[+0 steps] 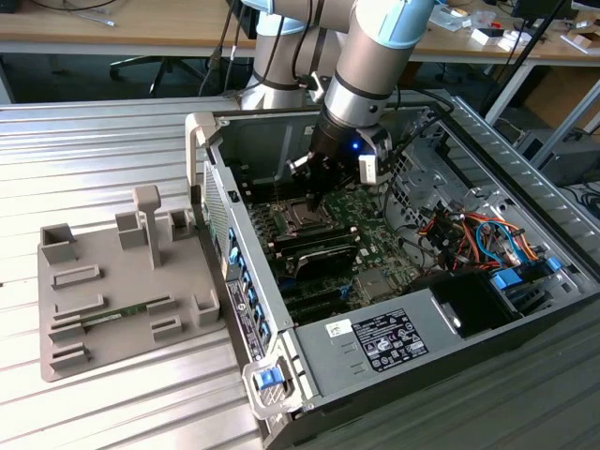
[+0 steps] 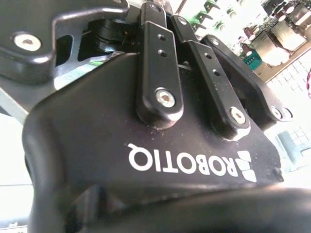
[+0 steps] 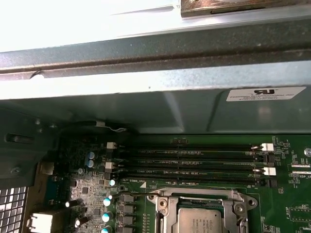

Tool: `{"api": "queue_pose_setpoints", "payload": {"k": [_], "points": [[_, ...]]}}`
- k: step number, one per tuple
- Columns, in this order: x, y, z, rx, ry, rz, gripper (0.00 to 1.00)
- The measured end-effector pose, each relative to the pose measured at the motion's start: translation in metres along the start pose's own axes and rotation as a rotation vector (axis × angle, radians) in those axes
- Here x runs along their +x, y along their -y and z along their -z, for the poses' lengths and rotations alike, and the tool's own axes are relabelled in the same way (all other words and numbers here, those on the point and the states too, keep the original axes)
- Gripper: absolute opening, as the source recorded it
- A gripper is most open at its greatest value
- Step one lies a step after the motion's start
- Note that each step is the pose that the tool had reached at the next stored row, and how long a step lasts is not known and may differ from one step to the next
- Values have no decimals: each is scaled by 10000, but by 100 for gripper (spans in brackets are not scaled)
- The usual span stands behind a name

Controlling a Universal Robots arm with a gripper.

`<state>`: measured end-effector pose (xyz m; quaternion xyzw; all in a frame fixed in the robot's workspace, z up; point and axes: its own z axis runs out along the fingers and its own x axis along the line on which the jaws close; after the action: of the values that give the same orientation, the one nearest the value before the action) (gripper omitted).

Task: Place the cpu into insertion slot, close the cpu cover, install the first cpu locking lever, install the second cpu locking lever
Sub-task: 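Install the first cpu locking lever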

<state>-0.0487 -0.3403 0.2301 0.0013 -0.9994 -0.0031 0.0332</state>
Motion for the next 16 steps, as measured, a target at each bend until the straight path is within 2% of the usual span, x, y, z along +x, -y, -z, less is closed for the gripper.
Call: {"api": "queue_pose_setpoints", "payload": {"k": [16], "points": [[0, 0, 0, 19, -2, 304, 10]]}}
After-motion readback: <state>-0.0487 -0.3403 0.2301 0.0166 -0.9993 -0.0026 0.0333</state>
